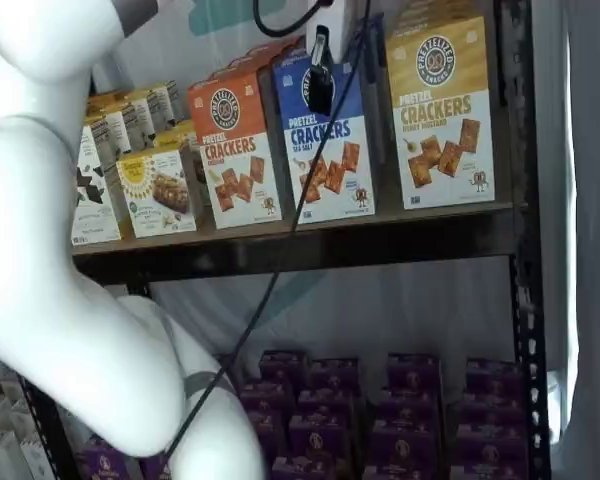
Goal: Retrieve the yellow and white box located on the top shelf, the sixth one from the left
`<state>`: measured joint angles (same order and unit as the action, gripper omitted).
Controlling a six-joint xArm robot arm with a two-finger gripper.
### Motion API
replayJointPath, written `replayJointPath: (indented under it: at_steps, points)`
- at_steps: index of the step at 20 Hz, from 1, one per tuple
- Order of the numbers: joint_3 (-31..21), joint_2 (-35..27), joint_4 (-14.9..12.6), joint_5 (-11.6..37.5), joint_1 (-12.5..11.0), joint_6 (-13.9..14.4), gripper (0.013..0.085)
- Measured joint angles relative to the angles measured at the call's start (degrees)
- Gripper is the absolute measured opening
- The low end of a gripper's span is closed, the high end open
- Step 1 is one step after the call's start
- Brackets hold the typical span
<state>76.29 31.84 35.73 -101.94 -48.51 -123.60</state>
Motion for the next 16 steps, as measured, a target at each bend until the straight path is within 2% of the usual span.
replayJointPath:
  at_steps: [5,8,12,16]
  points:
    - [-2.49,1.67,4.94,5.19,-1.78,-0.77,0.085]
    - [-4.36,2.81,7.02,10.29,-1.74,-1.76,0.085]
    - [-5.41,2.75,7.81,16.69,-0.31,-3.16,0.085]
    - [-5.17,1.39,7.29,21.97,1.42,-4.71,0.085]
